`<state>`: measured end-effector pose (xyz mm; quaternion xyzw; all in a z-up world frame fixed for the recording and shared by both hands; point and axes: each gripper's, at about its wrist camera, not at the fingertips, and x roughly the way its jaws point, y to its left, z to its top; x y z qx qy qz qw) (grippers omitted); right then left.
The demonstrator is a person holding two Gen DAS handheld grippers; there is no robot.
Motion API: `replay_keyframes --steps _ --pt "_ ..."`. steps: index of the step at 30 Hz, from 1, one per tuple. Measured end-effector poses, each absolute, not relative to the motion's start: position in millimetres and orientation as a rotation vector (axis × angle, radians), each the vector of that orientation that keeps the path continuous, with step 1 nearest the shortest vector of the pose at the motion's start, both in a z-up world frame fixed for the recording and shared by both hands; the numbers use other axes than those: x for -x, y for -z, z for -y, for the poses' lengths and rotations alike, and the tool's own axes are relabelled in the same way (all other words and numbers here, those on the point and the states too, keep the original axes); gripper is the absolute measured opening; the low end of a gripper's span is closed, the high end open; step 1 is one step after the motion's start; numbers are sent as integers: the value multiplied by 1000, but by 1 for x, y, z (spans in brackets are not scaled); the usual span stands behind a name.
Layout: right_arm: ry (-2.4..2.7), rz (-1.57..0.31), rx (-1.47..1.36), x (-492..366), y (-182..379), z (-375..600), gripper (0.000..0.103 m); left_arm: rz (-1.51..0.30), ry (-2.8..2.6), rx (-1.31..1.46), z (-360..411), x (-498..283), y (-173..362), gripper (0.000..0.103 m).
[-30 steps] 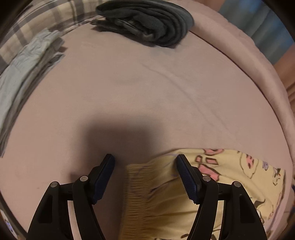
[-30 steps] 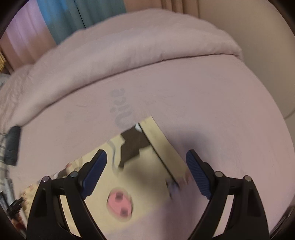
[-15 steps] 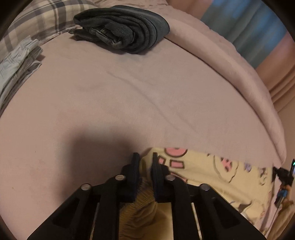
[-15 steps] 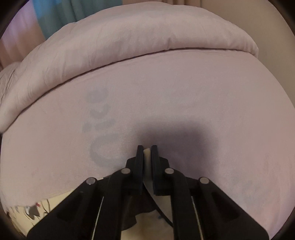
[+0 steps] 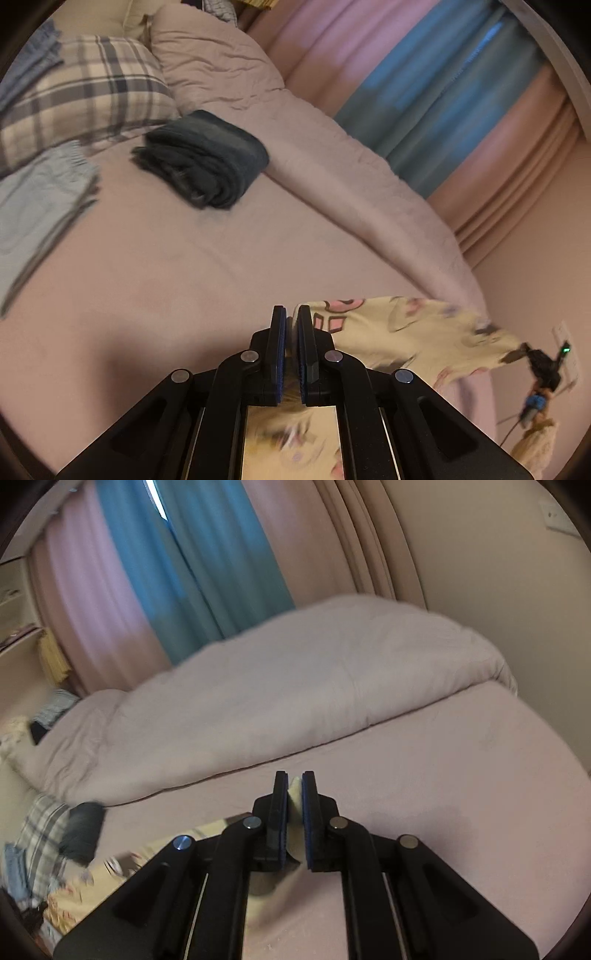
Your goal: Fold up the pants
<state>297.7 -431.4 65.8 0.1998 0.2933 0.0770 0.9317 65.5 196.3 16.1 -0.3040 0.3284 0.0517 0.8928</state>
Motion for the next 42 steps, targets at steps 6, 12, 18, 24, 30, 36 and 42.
replay_keyframes --steps 6,12,18,24,30,36,42 --pt "-85 -729 -484 -198 20 475 8 -890 -174 618 -191 -18 56 3" --pt "10 -870 -670 -136 115 489 8 -923 -229 704 -195 6 73 0" --pt "-27 -751 -629 -114 71 479 8 -914 -189 728 -185 2 58 0" --pt "-6 -763 -572 -114 70 476 8 -976 -210 884 -200 16 79 0" --pt "0 -787 -580 -115 85 480 8 -1007 -222 867 -198 6 78 58" --pt "7 -792 -577 -117 88 479 8 -1033 -183 847 -190 -22 96 48" --pt "36 -813 -574 -119 101 479 8 -1096 -135 758 -170 -35 109 22"
